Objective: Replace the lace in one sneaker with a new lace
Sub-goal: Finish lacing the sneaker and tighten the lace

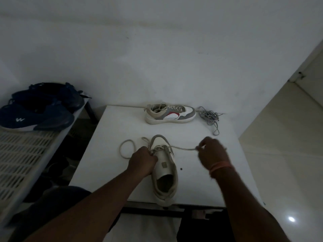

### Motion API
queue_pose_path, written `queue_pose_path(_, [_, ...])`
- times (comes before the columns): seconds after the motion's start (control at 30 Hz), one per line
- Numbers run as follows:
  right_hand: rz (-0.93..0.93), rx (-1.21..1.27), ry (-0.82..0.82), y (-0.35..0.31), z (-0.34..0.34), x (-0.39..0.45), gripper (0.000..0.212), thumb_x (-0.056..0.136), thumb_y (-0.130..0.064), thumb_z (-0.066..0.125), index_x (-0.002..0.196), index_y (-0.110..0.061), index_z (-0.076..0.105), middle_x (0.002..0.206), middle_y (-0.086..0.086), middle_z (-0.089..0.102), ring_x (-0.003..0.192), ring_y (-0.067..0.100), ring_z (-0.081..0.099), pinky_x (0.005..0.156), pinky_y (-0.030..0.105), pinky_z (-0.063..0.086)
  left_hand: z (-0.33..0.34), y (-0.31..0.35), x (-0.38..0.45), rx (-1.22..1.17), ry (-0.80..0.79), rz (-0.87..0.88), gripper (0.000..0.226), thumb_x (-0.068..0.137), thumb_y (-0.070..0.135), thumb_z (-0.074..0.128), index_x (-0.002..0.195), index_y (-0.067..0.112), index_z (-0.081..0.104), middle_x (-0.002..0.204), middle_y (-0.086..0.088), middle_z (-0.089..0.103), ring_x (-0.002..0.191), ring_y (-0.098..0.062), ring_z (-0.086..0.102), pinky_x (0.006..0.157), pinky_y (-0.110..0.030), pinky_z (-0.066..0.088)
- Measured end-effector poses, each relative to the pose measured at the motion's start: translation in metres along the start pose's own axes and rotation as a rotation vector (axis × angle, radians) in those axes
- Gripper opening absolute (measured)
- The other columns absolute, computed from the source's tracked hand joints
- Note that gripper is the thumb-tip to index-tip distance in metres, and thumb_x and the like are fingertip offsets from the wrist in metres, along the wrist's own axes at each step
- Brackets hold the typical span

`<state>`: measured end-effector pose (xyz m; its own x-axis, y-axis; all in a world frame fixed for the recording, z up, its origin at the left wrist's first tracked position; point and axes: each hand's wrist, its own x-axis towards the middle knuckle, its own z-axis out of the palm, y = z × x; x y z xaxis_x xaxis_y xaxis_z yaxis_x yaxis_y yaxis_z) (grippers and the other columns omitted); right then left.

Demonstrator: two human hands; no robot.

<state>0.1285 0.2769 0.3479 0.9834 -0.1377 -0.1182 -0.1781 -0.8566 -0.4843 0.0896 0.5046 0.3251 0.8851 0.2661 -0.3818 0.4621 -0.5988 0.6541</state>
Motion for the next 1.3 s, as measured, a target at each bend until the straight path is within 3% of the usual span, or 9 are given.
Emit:
queue_pose_path(0.2, [-0.213, 0.146, -0.184, -0.036, 0.049, -0.017, 0.05, 0.098, -0.019, 0.058, 0.146, -0.026, 0.046, 0.145, 0.002, 0.047, 0.127, 0.022, 0.054, 0.107, 0.033, 0.043, 0.007, 0.012, -0.002, 0.208, 0.016, 0.108, 0.031, 0.092, 0.034, 0.062, 0.116, 0.014, 0.056, 0.112, -0.007, 0.066, 0.105, -0.028, 0.063, 0.074, -0.03, 0.041])
queue_pose_path(0.37, [-0.169, 0.066, -0.208, -0.043, 0.07, 0.008, 0.011, 0.095, -0.02, 0.058, 0.101, -0.021, 0.068, 0.104, 0.004, 0.07, 0.099, 0.023, 0.065, 0.086, 0.034, 0.053, 0.003, 0.01, 0.004, 0.317, 0.019, 0.129, 0.03, 0.091, 0.029, 0.057, 0.116, 0.014, 0.056, 0.114, -0.009, 0.067, 0.106, -0.029, 0.063, 0.08, -0.032, 0.046])
queue_pose_path(0.47, [-0.051, 0.079, -0.097, -0.033, 0.058, 0.023, 0.014, 0.085, -0.016, 0.063, 0.09, -0.018, 0.075, 0.096, 0.008, 0.074, 0.096, 0.03, 0.068, 0.086, 0.035, 0.055, -0.004, 0.013, 0.012, 0.262, -0.057, 0.047, 0.033, 0.083, 0.029, 0.055, 0.111, 0.012, 0.057, 0.11, -0.011, 0.068, 0.098, -0.032, 0.068, 0.085, -0.034, 0.055])
queue_pose_path(0.63, [0.195, -0.031, 0.071, 0.001, 0.015, 0.046, 0.021, 0.086, -0.023, 0.061, 0.101, -0.012, 0.071, 0.107, 0.014, 0.071, 0.101, 0.035, 0.065, 0.085, 0.034, 0.049, -0.012, 0.014, 0.02, 0.23, -0.116, 0.012, 0.033, 0.075, 0.028, 0.055, 0.104, 0.014, 0.058, 0.104, -0.012, 0.067, 0.092, -0.031, 0.069, 0.082, -0.041, 0.06])
queue_pose_path(0.8, [-0.162, 0.0, -0.234, -0.02, 0.045, 0.022, 0.059, 0.093, -0.03, 0.067, 0.146, -0.026, 0.043, 0.139, 0.011, 0.047, 0.118, 0.029, 0.056, 0.103, 0.041, 0.049, -0.004, 0.007, 0.027, 0.31, -0.043, 0.082, 0.035, 0.087, 0.044, 0.062, 0.106, 0.015, 0.058, 0.103, -0.007, 0.068, 0.092, -0.028, 0.069, 0.083, -0.037, 0.056])
queue_pose_path(0.93, [-0.306, -0.164, -0.199, -0.031, 0.065, 0.023, 0.018, 0.097, -0.031, 0.056, 0.108, -0.022, 0.068, 0.11, 0.003, 0.057, 0.102, 0.025, 0.059, 0.087, 0.044, 0.054, -0.002, 0.005, 0.03, 0.343, 0.02, 0.14, 0.035, 0.092, 0.048, 0.06, 0.105, 0.015, 0.062, 0.101, -0.006, 0.072, 0.095, -0.026, 0.069, 0.084, -0.036, 0.054])
queue_pose_path(1.1, [-0.043, -0.357, -0.152, -0.025, 0.04, 0.034, 0.032, 0.099, -0.043, 0.043, 0.107, -0.023, 0.068, 0.111, 0.006, 0.06, 0.11, 0.029, 0.053, 0.099, 0.051, 0.041, -0.007, 0.005, 0.036, 0.321, 0.037, 0.142, 0.028, 0.091, 0.036, 0.063, 0.103, 0.011, 0.067, 0.107, -0.01, 0.072, 0.103, -0.03, 0.068, 0.086, -0.034, 0.054])
queue_pose_path(1.2, [0.036, -0.038, -0.349, -0.023, 0.027, 0.039, 0.056, 0.099, -0.058, 0.044, 0.091, -0.011, 0.073, 0.094, 0.007, 0.071, 0.094, 0.027, 0.064, 0.097, 0.047, 0.046, -0.008, 0.006, 0.031, 0.367, 0.05, 0.144, 0.031, 0.093, 0.04, 0.061, 0.105, 0.012, 0.065, 0.108, -0.009, 0.07, 0.105, -0.029, 0.066, 0.082, -0.034, 0.049])
queue_pose_path(1.3, [0.077, 0.646, -0.557, -0.035, 0.014, 0.033, 0.051, 0.097, -0.051, 0.054, 0.083, -0.004, 0.066, 0.073, 0.008, 0.065, 0.067, 0.02, 0.062, 0.081, 0.042, 0.055, -0.006, 0.014, 0.022, 0.338, 0.141, 0.28, 0.025, 0.093, 0.042, 0.061, 0.1, 0.018, 0.06, 0.1, -0.002, 0.066, 0.095, -0.024, 0.065, 0.074, -0.033, 0.047])
